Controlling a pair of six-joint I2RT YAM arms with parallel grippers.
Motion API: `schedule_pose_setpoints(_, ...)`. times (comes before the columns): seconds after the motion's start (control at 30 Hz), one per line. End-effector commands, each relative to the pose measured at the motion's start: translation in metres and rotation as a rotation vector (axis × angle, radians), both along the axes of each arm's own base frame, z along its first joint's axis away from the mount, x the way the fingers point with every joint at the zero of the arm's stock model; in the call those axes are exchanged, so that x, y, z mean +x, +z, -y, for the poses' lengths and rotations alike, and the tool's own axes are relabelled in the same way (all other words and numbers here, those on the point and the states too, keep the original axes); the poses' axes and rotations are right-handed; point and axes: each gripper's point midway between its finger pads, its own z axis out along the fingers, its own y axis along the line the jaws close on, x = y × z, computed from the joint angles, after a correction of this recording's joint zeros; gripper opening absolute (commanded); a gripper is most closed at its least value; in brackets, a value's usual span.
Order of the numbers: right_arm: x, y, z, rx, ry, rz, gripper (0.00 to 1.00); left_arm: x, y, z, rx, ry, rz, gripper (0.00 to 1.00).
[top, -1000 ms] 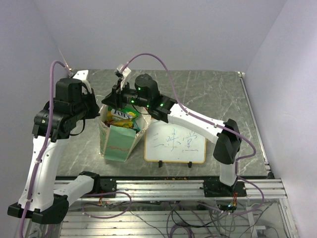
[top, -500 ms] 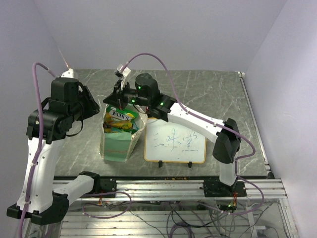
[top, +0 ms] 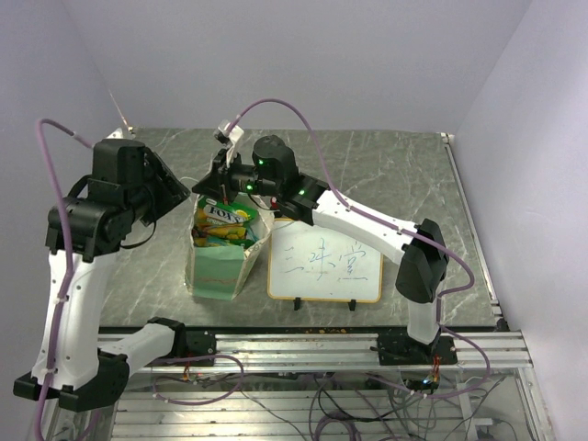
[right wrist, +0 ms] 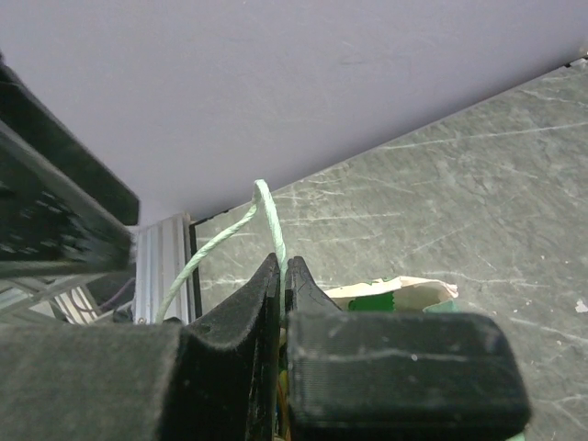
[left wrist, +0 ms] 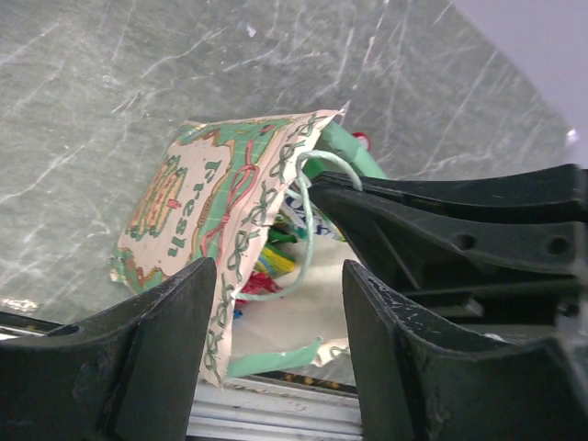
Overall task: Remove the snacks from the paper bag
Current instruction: Adjust the paper bag at the center of the board.
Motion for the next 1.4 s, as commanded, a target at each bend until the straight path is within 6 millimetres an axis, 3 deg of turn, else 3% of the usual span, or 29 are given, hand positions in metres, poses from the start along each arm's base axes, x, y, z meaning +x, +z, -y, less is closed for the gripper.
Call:
schedule_pose_setpoints(0.0,-0.003,0.042,0.010,0.064,-0.007,0.060,0.00,-0.008,0.024,0.002,-0.112,0.063,0.056,0.69)
schedule_pose_setpoints(0.07,-0.003,0.043,0.011,0.063,-0.009,0.063,0.00,0.004,0.027,0.010,-0.142,0.048,0.070,0.67)
schedule_pose_setpoints(0.2,-0.005,0.049,0.012,0.081,-0.008,0.066,0.00,0.020,0.009,0.012,-0.120,0.064,-0.003,0.60)
schedule_pose_setpoints(0.33,-0.005,0.053,0.010,0.083,0.004,0.074,0.00,0.026,0.000,0.011,-0.124,0.090,0.009,0.57)
schedule_pose_setpoints(0.47,-0.006,0.057,0.011,0.090,0.007,0.081,0.00,0.028,-0.028,0.017,-0.130,0.082,-0.066,0.52)
schedule_pose_setpoints(0.57,-0.008,0.057,0.013,0.090,0.010,0.080,0.00,0.029,-0.039,0.007,-0.078,0.113,-0.095,0.49)
schedule_pose_setpoints(0.7,-0.011,0.055,0.016,0.090,0.011,0.066,0.00,0.035,-0.033,-0.008,-0.002,0.162,-0.084,0.43)
schedule_pose_setpoints(0.8,-0.015,0.055,0.018,0.093,0.017,0.048,0.00,0.042,-0.020,-0.010,0.021,0.149,-0.034,0.22)
schedule_pose_setpoints(0.93,-0.019,0.054,0.023,0.094,0.014,0.021,0.00,0.045,0.000,-0.012,0.034,0.126,0.045,0.07)
schedule_pose_setpoints(1.13,-0.008,0.034,0.032,-0.011,-0.073,-0.039,0.00,0.034,0.011,-0.012,0.008,0.102,0.146,0.07)
schedule_pose_setpoints(1.37,0.007,-0.002,0.068,-0.256,-0.189,-0.093,0.38,0.026,0.009,-0.006,-0.034,0.076,0.183,0.07)
